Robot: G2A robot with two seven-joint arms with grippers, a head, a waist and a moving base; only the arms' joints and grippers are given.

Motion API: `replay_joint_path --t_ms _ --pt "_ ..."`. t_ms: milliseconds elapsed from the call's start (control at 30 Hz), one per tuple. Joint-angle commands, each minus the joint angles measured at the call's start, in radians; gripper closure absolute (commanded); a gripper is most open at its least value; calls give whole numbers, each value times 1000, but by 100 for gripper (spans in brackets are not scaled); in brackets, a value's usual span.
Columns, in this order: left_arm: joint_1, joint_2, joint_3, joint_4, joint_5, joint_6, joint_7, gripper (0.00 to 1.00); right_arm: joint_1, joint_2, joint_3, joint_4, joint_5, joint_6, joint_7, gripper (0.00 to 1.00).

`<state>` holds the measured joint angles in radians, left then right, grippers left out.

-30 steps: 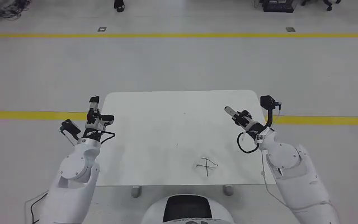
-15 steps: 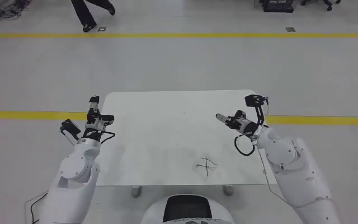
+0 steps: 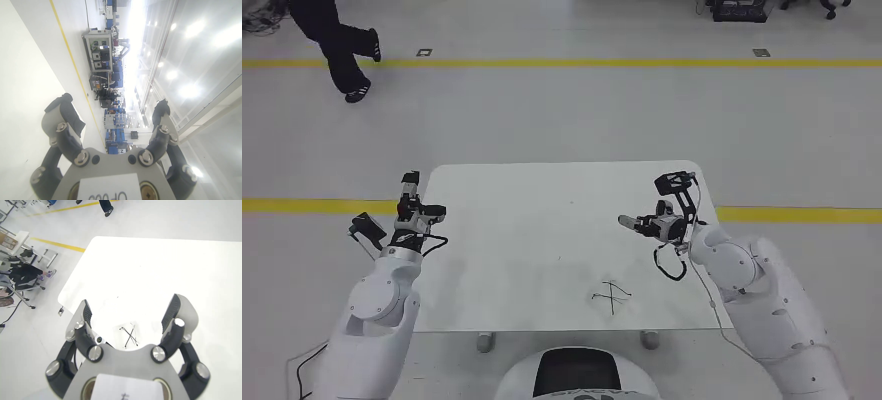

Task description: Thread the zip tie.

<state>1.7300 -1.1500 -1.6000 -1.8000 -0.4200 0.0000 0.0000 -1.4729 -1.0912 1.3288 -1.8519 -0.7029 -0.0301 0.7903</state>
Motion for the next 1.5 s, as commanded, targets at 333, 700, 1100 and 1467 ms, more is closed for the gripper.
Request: replay_joint_path --t_ms 333,700,1100,1467 --pt "0 0 0 0 0 0 0 0 104 7 -124 28 -190 -170 203 0" --pt "0 0 0 0 0 0 0 0 137 8 -187 46 -237 -275 289 0" --pt "0 0 0 0 0 0 0 0 232 -7 -355 116 -306 -310 402 0" --pt "0 0 0 0 0 0 0 0 317 -16 -458 190 -256 -306 452 0"
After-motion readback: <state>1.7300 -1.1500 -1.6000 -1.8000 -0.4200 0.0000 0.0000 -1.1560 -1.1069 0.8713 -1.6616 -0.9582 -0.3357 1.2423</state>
